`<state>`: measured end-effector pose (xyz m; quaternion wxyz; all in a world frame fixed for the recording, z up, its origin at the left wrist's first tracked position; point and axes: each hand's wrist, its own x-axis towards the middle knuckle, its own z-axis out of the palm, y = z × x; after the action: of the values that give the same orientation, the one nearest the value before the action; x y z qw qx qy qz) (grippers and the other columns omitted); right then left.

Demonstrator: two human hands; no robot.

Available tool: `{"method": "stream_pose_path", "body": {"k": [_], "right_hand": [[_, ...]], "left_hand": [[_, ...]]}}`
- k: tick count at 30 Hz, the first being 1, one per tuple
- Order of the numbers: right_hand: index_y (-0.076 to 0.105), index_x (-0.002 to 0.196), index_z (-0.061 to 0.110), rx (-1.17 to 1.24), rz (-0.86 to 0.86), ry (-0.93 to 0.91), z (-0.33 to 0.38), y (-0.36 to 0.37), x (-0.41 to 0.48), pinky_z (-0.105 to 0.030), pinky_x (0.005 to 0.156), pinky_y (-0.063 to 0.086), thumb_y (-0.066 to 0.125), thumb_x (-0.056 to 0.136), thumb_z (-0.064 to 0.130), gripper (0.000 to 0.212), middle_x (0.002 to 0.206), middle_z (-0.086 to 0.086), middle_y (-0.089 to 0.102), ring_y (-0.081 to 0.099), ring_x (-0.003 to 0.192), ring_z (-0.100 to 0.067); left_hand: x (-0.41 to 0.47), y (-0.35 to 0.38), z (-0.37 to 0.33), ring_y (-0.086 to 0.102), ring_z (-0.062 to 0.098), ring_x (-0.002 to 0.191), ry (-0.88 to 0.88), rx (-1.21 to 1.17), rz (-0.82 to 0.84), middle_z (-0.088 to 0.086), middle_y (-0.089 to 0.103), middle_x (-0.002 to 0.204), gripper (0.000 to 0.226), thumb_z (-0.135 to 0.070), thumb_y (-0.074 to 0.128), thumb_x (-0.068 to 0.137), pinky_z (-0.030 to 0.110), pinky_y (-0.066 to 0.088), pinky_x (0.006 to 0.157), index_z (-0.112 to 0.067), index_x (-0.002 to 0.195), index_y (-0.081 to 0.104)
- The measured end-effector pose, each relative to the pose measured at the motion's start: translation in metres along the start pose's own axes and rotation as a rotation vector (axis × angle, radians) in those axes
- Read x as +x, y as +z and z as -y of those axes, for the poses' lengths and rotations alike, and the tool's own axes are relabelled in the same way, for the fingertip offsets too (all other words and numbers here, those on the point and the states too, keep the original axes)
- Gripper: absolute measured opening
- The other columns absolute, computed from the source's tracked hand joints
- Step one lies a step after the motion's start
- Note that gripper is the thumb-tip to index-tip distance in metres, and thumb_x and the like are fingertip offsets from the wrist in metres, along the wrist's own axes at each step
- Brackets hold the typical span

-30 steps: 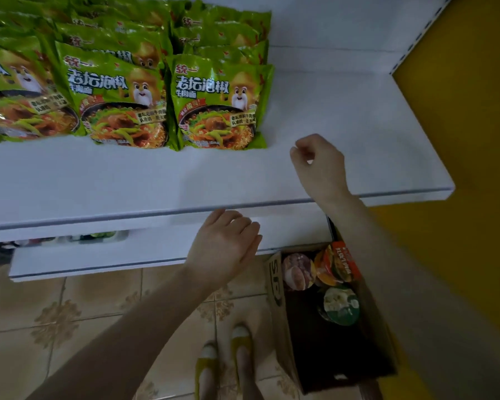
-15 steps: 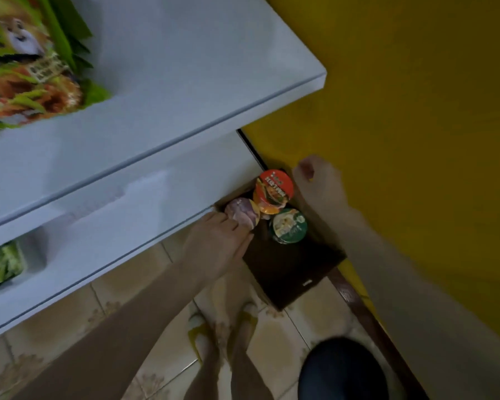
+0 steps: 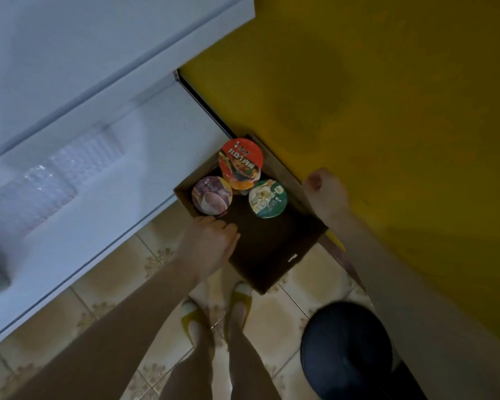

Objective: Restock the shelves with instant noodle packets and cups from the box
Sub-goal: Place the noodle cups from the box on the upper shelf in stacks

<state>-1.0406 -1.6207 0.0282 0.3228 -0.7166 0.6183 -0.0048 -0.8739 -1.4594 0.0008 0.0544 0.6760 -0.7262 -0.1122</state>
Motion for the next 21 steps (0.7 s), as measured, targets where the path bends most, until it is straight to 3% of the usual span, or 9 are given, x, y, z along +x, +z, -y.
{"method": "stream_pose_path", "body": {"k": [5,8,12,16,21], "right_hand": [[0.055,0.11,0.002,0.05,0.031,0.035,-0.019,0.02,0.012,-0.033,0.069,0.043,0.048,0.096,0.021,0.025,0.107,-0.017,0.062,0.059,0.096,-0.03],[0.056,0.108,0.0,0.06,0.038,0.064,-0.027,0.042,0.017,-0.038,0.074,0.048,0.048,0.095,0.022,0.027,0.104,-0.02,0.064,0.06,0.094,-0.034],[0.058,0.11,0.002,0.073,0.073,0.086,-0.033,0.08,0.024,-0.033,0.075,0.046,0.049,0.095,0.021,0.026,0.109,-0.017,0.064,0.06,0.101,-0.032],[0.058,0.109,0.003,0.101,0.107,0.103,-0.041,0.13,0.031,-0.04,0.087,0.051,0.051,0.093,0.021,0.026,0.11,-0.016,0.064,0.061,0.104,-0.03],[0.059,0.104,0.001,0.158,0.173,0.135,-0.059,0.203,0.046,-0.032,0.08,0.047,0.05,0.094,0.02,0.023,0.102,-0.017,0.066,0.062,0.097,-0.028]], "left_hand": [[0.011,0.023,0.009,0.052,0.022,0.043,-0.043,-0.013,0.051,0.003,0.055,0.049,0.037,-0.028,0.035,0.084,0.025,0.04,0.044,-0.015,0.058,0.057],[0.014,0.036,0.022,0.051,0.02,0.041,-0.076,0.009,0.082,0.003,0.054,0.047,0.036,-0.028,0.036,0.083,0.021,0.034,0.041,-0.014,0.057,0.057],[0.018,0.065,0.053,0.054,0.026,0.042,-0.127,-0.019,0.126,0.009,0.056,0.05,0.026,-0.019,0.05,0.083,0.023,0.033,0.041,-0.01,0.06,0.058],[0.028,0.102,0.086,0.061,0.032,0.068,-0.211,-0.002,0.149,0.016,0.064,0.075,0.022,-0.02,0.05,0.092,0.029,0.034,0.054,-0.005,0.086,0.064],[0.059,0.156,0.121,0.057,0.034,0.095,-0.259,0.028,0.173,0.018,0.06,0.103,0.03,-0.026,0.039,0.096,0.036,0.042,0.067,-0.004,0.108,0.057]]}}
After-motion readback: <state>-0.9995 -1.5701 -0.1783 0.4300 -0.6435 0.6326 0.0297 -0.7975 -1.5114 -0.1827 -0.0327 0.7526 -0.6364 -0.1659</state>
